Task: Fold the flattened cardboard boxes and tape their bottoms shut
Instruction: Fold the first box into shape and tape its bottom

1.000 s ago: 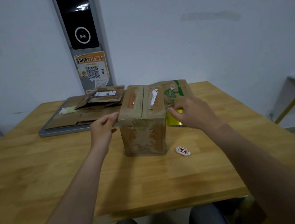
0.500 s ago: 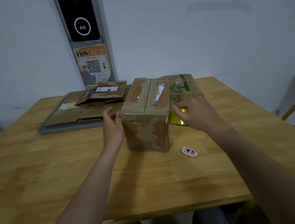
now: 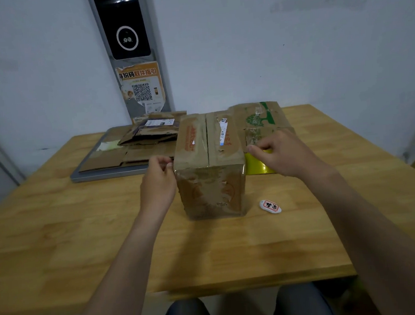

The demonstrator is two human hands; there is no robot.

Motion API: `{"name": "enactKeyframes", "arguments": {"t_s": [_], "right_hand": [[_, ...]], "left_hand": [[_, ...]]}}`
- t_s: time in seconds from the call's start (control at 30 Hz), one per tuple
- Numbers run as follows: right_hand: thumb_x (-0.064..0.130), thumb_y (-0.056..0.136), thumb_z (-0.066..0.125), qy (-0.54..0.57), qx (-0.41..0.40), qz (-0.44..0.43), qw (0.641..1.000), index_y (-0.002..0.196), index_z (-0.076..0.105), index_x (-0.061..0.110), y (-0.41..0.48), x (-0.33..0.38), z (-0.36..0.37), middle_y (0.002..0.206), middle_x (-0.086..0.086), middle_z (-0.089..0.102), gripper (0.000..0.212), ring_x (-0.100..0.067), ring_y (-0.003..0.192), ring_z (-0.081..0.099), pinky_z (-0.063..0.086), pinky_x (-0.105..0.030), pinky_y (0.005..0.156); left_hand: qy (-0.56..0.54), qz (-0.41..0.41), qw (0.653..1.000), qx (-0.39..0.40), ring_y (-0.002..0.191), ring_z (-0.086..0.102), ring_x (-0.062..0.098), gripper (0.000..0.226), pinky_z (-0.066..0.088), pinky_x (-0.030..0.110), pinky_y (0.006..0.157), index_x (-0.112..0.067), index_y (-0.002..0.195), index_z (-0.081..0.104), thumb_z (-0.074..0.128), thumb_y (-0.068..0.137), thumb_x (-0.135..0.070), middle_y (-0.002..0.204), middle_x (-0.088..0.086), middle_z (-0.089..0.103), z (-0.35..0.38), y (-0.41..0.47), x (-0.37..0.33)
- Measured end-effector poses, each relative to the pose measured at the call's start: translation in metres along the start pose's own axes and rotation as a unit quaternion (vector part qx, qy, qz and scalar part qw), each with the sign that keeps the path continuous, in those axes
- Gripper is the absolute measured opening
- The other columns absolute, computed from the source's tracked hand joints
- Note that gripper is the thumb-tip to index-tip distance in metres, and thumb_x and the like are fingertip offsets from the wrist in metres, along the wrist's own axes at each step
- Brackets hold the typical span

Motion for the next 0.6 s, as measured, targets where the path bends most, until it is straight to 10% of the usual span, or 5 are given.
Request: {"name": "enactKeyframes", "arguments": {"t_s": [0.13, 0.23, 0.6], "right_hand": [[0.04, 0.101, 0.057, 0.007, 0.011, 0.008, 1.0, 0.058, 0.048, 0.004, 0.001, 0.0, 0.0, 0.053, -0.015, 0.043, 0.057, -0.016, 0.045, 0.031, 0.041, -0.041, 0.053], [0.041, 0.101, 0.056, 0.009, 0.007, 0.004, 1.0, 0.058, 0.05, 0.006, 0.001, 0.0, -0.001, 0.051, -0.011, 0.044, 0.056, -0.017, 0.046, 0.034, 0.045, -0.041, 0.056], [0.048, 0.097, 0.049, -0.031, 0.014, 0.031, 0.999, 0.066, 0.065, 0.01, 0.0, 0.0, 0.0, 0.055, -0.005, 0.056, 0.052, -0.02, 0.055, 0.049, 0.048, -0.043, 0.055]], "left_hand": [[0.051, 0.214, 0.973, -0.065, 0.116, 0.06, 0.013, 0.029, 0.049, 0.029, 0.091, -0.016, 0.125, 0.067, 0.047, 0.106, -0.01, 0.126, -0.004, 0.065, -0.012, -0.011, -0.025], [0.125, 0.355, 0.92, 0.107, 0.142, 0.046, 0.013, 0.04, 0.027, 0.039, 0.122, -0.022, 0.141, 0.063, 0.043, 0.107, -0.027, 0.145, -0.005, 0.061, 0.007, -0.025, -0.051], [0.388, 0.403, 0.812, 0.168, 0.157, 0.019, 0.016, 0.072, 0.021, 0.056, 0.123, -0.043, 0.162, 0.016, -0.001, 0.097, -0.069, 0.17, -0.018, 0.02, 0.044, -0.026, -0.06]]}}
Point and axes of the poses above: each hand's wrist, its own y-axis towards the middle knuckle, its own z-axis out of the palm, x = y × z, the point moved 1 cm from there along y, towards the middle knuckle
